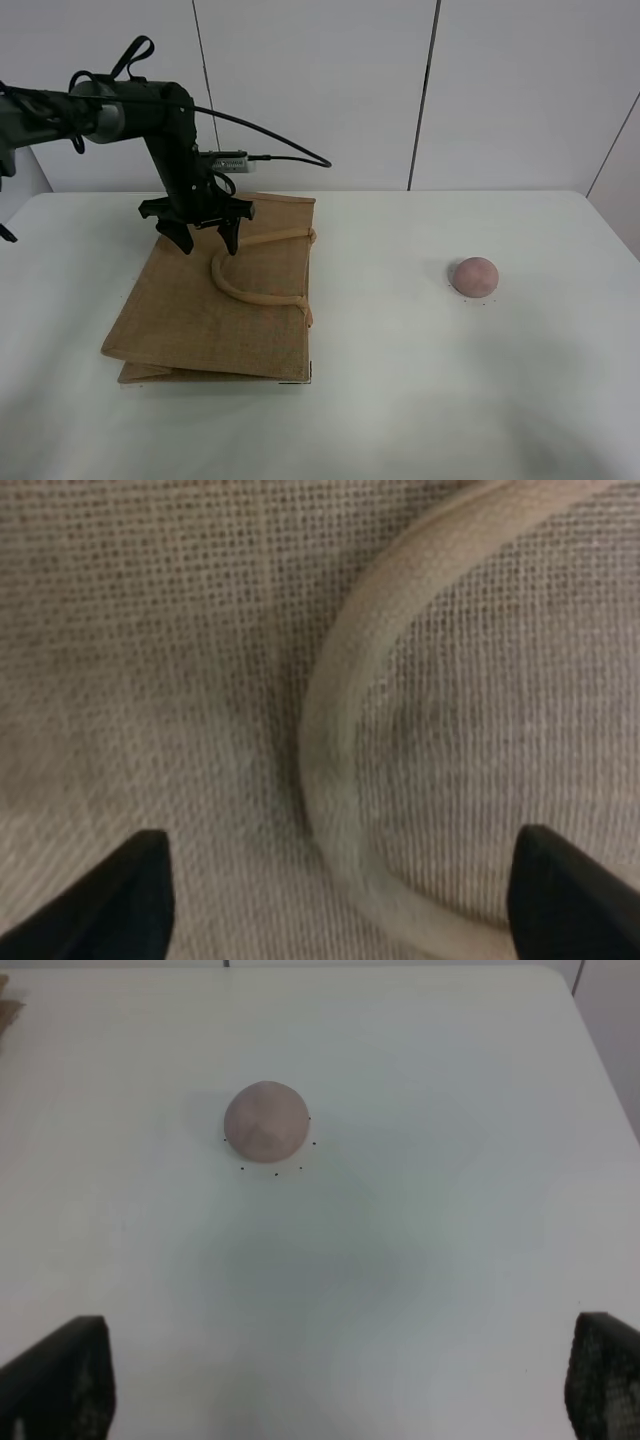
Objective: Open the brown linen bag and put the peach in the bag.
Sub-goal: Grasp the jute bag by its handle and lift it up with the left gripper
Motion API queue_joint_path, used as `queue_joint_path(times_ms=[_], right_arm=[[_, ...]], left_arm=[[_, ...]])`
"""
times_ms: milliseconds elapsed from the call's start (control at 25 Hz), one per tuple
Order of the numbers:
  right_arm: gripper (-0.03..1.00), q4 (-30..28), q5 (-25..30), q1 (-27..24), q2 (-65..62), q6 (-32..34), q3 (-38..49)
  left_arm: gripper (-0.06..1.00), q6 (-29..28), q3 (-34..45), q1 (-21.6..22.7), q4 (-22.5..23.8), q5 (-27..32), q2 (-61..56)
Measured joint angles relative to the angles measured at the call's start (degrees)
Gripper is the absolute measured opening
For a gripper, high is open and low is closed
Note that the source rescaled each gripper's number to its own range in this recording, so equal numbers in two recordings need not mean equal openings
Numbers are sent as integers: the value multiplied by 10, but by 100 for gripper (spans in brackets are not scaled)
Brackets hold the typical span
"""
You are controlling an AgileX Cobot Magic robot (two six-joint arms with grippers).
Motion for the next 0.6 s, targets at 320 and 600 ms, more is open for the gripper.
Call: queue_joint_path(times_ms=[320,600], right_arm=[[100,0,0,0,0,0,0],[100,0,0,0,0,0,0]], left_arm=[[100,0,0,0,-4,-20,31],[100,0,0,0,-10,-21,54]])
